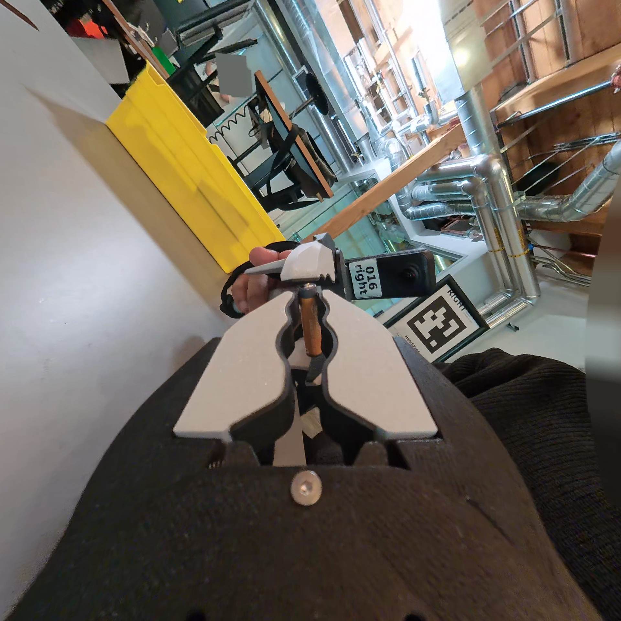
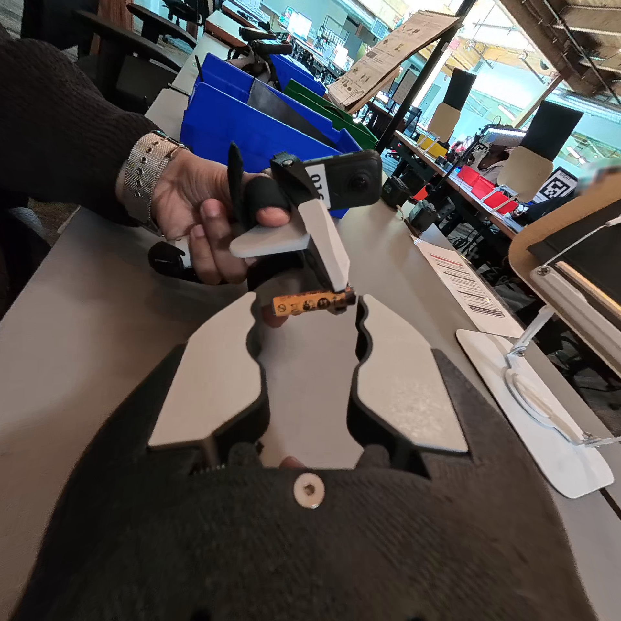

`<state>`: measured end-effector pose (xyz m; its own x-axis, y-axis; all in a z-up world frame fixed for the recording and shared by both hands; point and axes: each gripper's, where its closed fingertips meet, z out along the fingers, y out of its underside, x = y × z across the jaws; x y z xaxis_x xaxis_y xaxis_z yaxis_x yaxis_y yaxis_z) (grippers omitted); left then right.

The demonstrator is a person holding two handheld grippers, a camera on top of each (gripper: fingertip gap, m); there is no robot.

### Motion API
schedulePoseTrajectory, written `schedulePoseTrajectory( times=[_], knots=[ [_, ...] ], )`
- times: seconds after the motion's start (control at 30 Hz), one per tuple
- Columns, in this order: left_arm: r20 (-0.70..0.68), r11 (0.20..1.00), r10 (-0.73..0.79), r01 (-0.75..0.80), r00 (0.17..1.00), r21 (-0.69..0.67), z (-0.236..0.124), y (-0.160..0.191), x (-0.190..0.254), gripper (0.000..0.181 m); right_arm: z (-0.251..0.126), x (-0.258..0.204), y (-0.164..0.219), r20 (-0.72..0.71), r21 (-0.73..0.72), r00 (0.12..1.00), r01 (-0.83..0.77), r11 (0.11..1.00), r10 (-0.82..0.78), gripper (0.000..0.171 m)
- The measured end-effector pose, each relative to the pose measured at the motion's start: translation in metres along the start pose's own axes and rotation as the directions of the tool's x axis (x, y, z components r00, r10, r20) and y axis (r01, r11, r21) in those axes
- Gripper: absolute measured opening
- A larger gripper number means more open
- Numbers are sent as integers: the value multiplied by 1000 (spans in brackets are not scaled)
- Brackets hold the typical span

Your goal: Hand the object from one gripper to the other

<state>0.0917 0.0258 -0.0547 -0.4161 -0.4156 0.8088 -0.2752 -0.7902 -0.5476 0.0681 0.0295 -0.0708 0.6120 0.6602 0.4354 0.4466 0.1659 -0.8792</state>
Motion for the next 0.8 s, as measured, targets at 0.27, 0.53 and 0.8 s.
schedulePoseTrajectory(
  times=[0.27, 0.53, 0.8],
  knots=[
    [-16, 1000, -23, 23, 1000, -6, 3, 3, 0, 10, -1, 2, -3, -23, 2, 999, 39, 999, -39, 48],
    [113, 996, 70, -75, 991, 43, -2, -6, -12, 27, -6, 18, 6, -107, -53, 994, 31, 998, -36, 48],
    [366, 944, 328, -290, 871, -156, -1, 7, -37, 19, -6, 33, 37, -190, -348, 951, 169, 922, -246, 49]
  ],
)
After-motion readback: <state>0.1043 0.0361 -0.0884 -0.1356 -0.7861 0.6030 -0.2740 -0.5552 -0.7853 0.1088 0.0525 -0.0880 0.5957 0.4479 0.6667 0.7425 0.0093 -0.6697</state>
